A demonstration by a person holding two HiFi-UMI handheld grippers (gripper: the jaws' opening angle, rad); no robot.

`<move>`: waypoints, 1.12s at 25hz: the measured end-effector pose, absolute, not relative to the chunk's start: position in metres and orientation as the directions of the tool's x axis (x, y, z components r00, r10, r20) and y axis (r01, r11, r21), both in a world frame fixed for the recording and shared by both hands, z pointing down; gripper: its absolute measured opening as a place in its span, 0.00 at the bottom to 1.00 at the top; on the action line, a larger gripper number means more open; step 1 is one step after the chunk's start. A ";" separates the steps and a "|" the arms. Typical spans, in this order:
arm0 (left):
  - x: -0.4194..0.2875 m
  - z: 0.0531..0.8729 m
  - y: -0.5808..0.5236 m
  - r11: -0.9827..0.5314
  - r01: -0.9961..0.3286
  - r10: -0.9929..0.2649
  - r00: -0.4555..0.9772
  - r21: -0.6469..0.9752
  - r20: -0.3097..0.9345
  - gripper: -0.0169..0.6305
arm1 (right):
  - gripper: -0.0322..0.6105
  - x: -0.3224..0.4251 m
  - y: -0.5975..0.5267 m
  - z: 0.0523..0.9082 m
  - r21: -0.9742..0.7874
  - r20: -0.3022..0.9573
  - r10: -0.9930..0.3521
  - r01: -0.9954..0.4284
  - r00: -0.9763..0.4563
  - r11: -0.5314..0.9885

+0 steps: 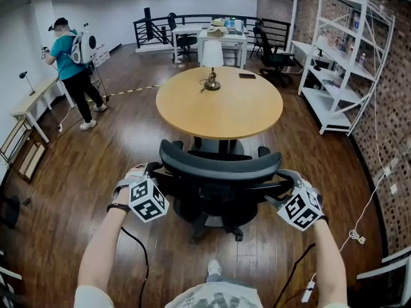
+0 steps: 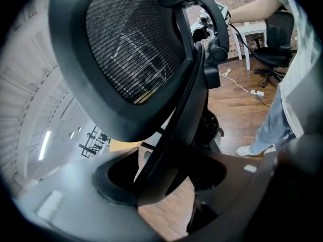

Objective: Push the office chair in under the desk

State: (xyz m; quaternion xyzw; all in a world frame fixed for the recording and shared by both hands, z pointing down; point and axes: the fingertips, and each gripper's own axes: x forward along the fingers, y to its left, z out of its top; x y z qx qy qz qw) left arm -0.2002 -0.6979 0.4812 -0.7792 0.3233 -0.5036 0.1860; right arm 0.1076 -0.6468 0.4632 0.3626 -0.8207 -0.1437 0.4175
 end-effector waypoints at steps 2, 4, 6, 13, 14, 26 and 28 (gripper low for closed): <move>-0.199 0.482 -0.697 -0.719 -0.325 -0.694 0.290 -0.614 0.659 0.50 | 0.53 0.108 -0.646 0.464 0.529 0.588 -0.716 -0.491 -0.377 0.692; -0.198 0.482 -0.697 -0.709 -0.340 -0.704 0.294 -0.618 0.646 0.52 | 0.53 0.109 -0.645 0.464 0.528 0.582 -0.730 -0.516 -0.358 0.675; -0.197 0.482 -0.698 -0.687 -0.362 -0.725 0.285 -0.630 0.627 0.52 | 0.53 0.110 -0.642 0.462 0.532 0.559 -0.753 -0.547 -0.346 0.646; -0.202 0.471 -0.682 -0.607 -0.449 -0.792 0.269 -0.656 0.548 0.51 | 0.53 0.113 -0.621 0.446 0.541 0.483 -0.816 -0.624 -0.319 0.564; -0.203 0.468 -0.678 -0.599 -0.462 -0.797 0.270 -0.654 0.539 0.51 | 0.53 0.113 -0.619 0.442 0.543 0.469 -0.825 -0.634 -0.315 0.551; -0.203 0.451 -0.592 -0.553 -0.587 -0.831 0.343 -0.591 0.437 0.28 | 0.38 0.082 -0.534 0.432 0.453 0.385 -0.867 -0.754 -0.316 0.476; -0.199 0.446 -0.572 -0.549 -0.622 -0.834 0.364 -0.558 0.415 0.25 | 0.32 0.076 -0.516 0.429 0.412 0.369 -0.871 -0.782 -0.325 0.467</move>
